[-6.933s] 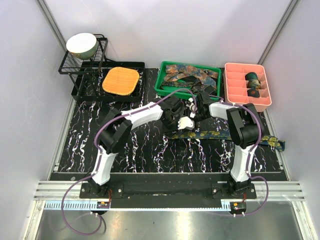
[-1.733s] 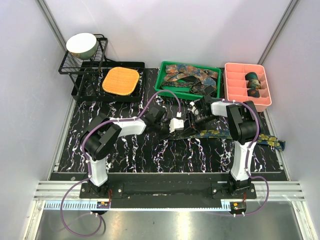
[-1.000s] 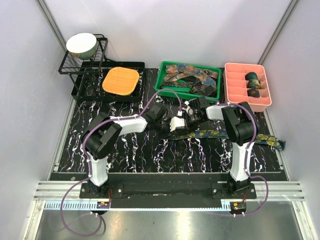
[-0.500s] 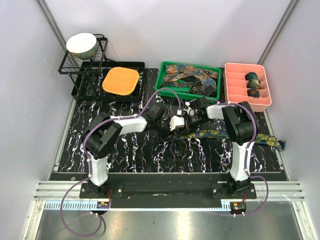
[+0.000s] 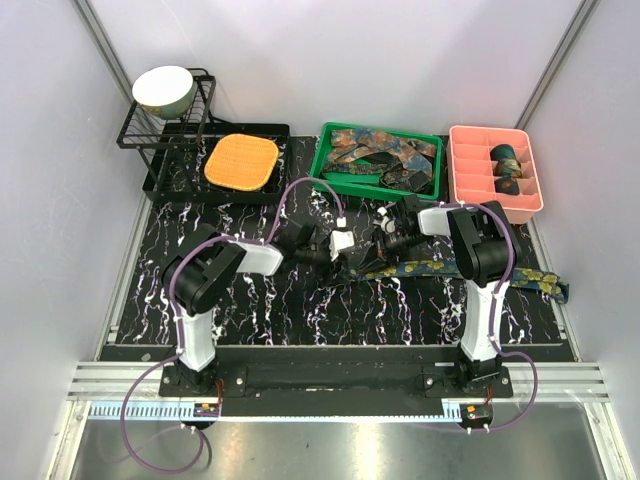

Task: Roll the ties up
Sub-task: Roll the tie at the center of the board.

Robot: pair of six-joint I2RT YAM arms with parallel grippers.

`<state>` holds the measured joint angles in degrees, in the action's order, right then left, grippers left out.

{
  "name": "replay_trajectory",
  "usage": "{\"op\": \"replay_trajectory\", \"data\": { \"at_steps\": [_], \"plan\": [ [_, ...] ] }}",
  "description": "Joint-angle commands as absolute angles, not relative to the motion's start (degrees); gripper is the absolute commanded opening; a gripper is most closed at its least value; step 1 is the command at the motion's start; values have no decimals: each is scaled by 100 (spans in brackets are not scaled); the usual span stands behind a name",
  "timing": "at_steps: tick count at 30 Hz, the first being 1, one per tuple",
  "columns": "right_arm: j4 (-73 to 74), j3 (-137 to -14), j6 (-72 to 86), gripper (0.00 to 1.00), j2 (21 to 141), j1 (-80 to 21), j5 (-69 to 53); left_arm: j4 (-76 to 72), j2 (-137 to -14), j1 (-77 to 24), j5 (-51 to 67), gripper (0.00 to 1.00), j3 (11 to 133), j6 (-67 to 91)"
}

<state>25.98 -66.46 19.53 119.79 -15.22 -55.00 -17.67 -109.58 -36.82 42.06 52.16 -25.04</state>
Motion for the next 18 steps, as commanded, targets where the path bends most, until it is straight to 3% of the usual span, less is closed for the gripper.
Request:
{"op": "replay_trajectory", "data": {
  "at_steps": [1,6,10,14,18],
  "plan": [
    [2716,-6574,1617,0,12410,-1459,-4289,-3250,-11363,-3691,4421,74,4861,-1706],
    [2707,-6574,1591,0,12472,-1450,-4289,-4297,-11672,-3752,4658,67,4676,-1477],
    [2707,-6539,1564,0,12498,-1424,-4307,-3930,-11742,-3858,4430,47,4781,-1608],
    [2663,-6557,1573,0,12463,-1415,-4438,-2659,-11462,-3858,3939,26,4904,-2099],
    [2707,-6714,1644,6,12331,-1415,-4850,-777,-11251,-3911,3411,16,5518,-2574]
  ]
}}
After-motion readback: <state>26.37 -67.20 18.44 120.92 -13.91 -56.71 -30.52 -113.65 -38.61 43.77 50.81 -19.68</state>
